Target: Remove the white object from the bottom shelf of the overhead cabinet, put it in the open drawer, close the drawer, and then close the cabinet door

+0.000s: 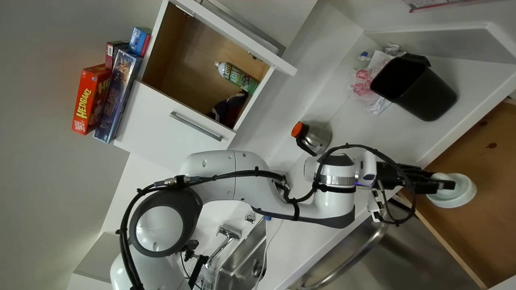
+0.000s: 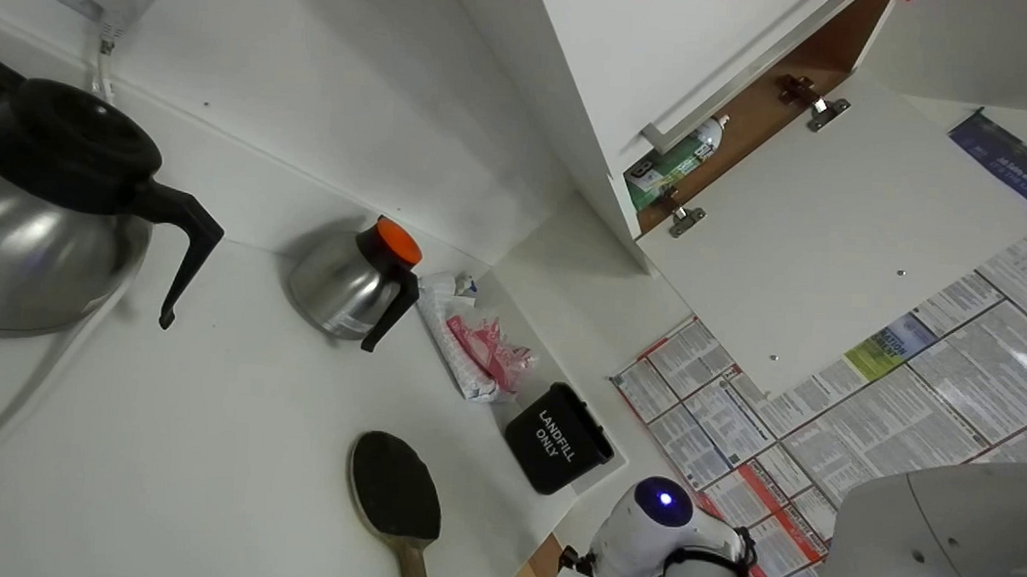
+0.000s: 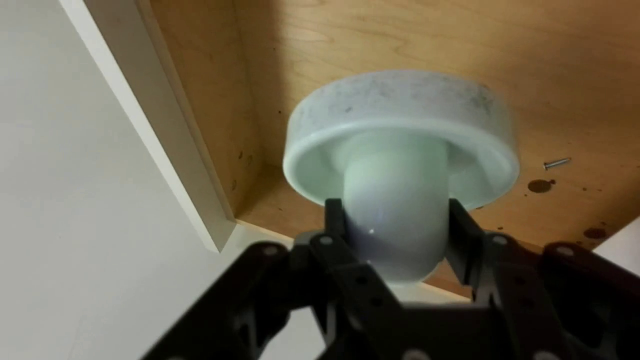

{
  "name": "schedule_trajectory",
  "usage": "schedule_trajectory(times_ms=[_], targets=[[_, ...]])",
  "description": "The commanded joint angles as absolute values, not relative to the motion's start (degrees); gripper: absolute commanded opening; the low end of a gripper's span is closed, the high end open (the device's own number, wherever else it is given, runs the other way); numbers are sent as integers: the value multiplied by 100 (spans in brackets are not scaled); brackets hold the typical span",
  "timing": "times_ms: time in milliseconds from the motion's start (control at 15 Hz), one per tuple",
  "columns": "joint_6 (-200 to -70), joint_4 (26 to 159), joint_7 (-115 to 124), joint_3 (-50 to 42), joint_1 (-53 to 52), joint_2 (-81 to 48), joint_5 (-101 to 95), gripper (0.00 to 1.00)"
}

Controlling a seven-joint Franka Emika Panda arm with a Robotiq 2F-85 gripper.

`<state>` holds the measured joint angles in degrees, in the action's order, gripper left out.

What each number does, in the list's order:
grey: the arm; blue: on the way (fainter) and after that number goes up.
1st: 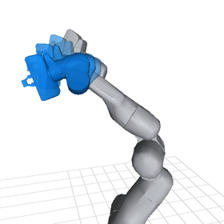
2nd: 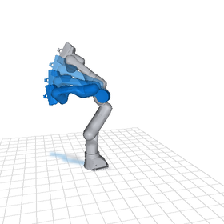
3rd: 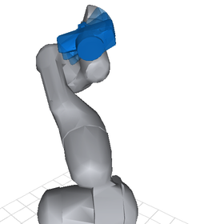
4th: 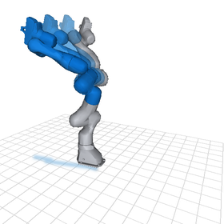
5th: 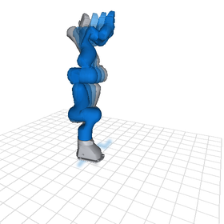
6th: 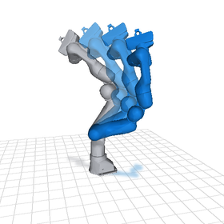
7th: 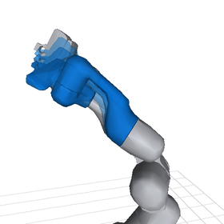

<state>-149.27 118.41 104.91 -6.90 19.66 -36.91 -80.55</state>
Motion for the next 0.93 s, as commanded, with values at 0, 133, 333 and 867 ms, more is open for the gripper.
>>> schedule_trajectory(times_ms=[0,133,333,867], targets=[[-14731,11625,10322,-857,1754,-3916,-7481,25],[-14704,11587,10257,-907,1684,-3990,-7192,25],[-14975,11637,10333,-1045,1580,-4034,-7174,51],[-14965,11544,10337,-1083,1521,-4063,-7177,69]])
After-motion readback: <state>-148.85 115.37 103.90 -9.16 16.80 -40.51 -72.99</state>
